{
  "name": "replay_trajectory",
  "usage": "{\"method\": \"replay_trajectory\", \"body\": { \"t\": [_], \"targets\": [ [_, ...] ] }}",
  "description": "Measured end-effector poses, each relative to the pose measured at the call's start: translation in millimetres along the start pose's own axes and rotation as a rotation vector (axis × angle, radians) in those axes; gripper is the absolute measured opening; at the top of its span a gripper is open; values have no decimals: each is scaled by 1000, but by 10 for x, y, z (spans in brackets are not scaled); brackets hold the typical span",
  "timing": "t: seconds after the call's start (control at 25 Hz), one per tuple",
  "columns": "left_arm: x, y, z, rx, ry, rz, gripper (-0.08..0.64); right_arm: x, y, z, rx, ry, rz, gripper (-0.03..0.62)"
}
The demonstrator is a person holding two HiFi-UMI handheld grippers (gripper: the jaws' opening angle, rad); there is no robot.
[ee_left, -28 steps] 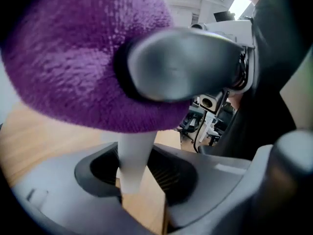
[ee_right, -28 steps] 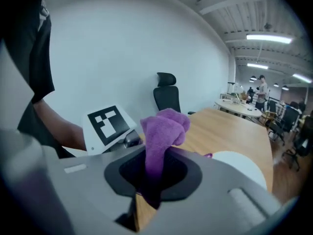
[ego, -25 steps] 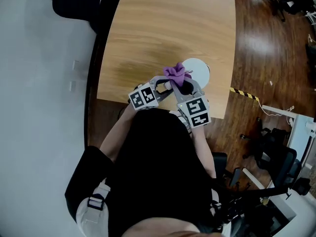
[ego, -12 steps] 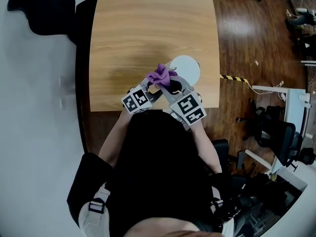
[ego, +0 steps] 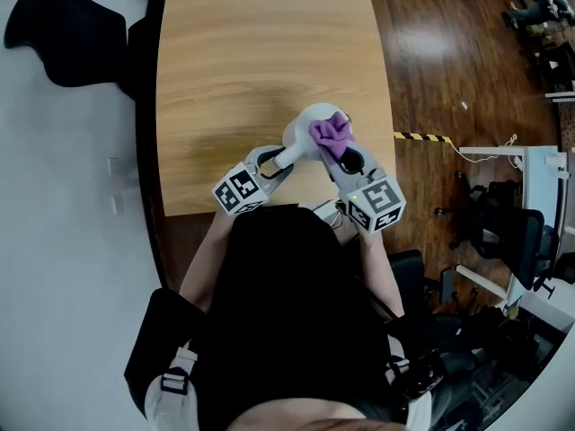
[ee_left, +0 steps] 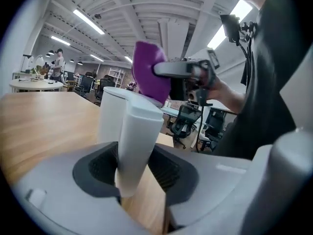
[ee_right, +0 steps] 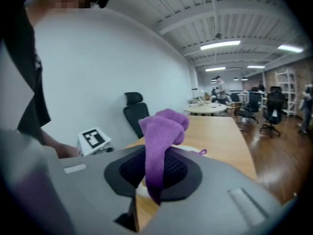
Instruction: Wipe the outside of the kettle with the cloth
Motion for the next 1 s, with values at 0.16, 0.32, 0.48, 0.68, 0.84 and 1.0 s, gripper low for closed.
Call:
{"method": "replay_trajectory", "body": {
  "t": [0.16,0.32,0.48,0.68,0.84,1.0],
  "targets": [
    [-35,-8,-5,-1,3,10,6,289,-132,-395,87,127,56,54],
    [-45,-15,-21,-5,5,5,6,-378,226,-492,-28,-65,-78,52],
    [-37,-13,-23,-7,6,11,7,-988,532,-586,-44,-179,-260,52],
    [-53,-5,-26,-23,8,13,7,133,199,-161,-67,46,69,54],
    [-76,-22,-30,-27,6,23,7,-3,83,-455,-16,76,67,54],
    [-39,-16,-37,-30,5,21,7,-970,277,-420,-28,-131,-195,52]
  ]
}}
Point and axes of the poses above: the fingertips, and each gripper's own axes: y backward along the fingers, x to its left, z out of its top, the point moved 4 cm from there along y, backward along the fingers, and after that the axes turned 2 degrees about z, right-handed, at the moved point
